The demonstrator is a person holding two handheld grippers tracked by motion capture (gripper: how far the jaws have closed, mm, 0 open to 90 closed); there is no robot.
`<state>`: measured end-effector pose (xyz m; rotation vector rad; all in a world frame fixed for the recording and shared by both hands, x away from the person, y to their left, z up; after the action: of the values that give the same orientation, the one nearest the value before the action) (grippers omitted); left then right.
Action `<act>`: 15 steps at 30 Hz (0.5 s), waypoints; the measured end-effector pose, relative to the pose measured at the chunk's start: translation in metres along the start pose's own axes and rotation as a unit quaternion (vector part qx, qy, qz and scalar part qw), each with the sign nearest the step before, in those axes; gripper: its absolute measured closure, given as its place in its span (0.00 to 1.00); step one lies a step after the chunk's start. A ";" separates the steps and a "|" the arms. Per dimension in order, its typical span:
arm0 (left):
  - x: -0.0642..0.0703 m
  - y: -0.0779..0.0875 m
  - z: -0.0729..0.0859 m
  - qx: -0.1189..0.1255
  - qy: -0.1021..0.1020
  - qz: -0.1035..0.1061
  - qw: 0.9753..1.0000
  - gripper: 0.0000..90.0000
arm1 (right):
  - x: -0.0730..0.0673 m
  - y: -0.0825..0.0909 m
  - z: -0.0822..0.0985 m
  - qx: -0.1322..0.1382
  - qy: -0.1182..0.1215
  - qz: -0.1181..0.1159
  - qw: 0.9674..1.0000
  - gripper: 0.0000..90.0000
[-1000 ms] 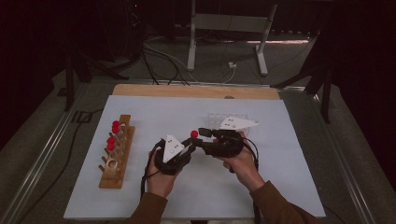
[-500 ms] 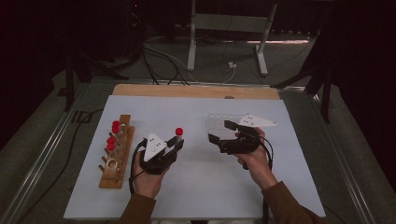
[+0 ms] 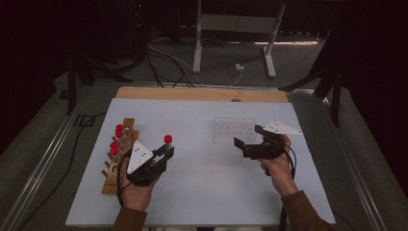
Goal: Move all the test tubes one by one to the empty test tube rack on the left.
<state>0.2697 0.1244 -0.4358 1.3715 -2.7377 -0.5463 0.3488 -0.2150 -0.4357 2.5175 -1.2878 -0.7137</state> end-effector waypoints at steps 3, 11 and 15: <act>-0.003 0.007 0.002 0.000 0.000 -0.005 1.000 0.84 | 0.008 0.007 0.003 0.002 0.007 0.017 1.000 0.00; -0.016 0.030 0.007 0.002 0.004 -0.027 1.000 0.84 | 0.017 0.024 0.012 0.018 0.020 0.039 0.999 0.00; -0.021 0.041 0.010 0.005 0.004 -0.035 0.999 0.84 | 0.021 0.031 0.015 0.024 0.022 0.045 0.998 0.00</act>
<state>0.2490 0.1664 -0.4297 1.4732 -2.6984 -0.5296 0.3297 -0.2493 -0.4430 2.4791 -1.4098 -0.6102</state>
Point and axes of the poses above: each handheld gripper's, and its own axes: y roughly backward along the jaws, z roughly out of its underside, x roughly to its right, the point moved 3 cm from there along -y, roughly forward along the jaws, and after that the axes turned 11 degrees about -y, right-handed, at the moved point
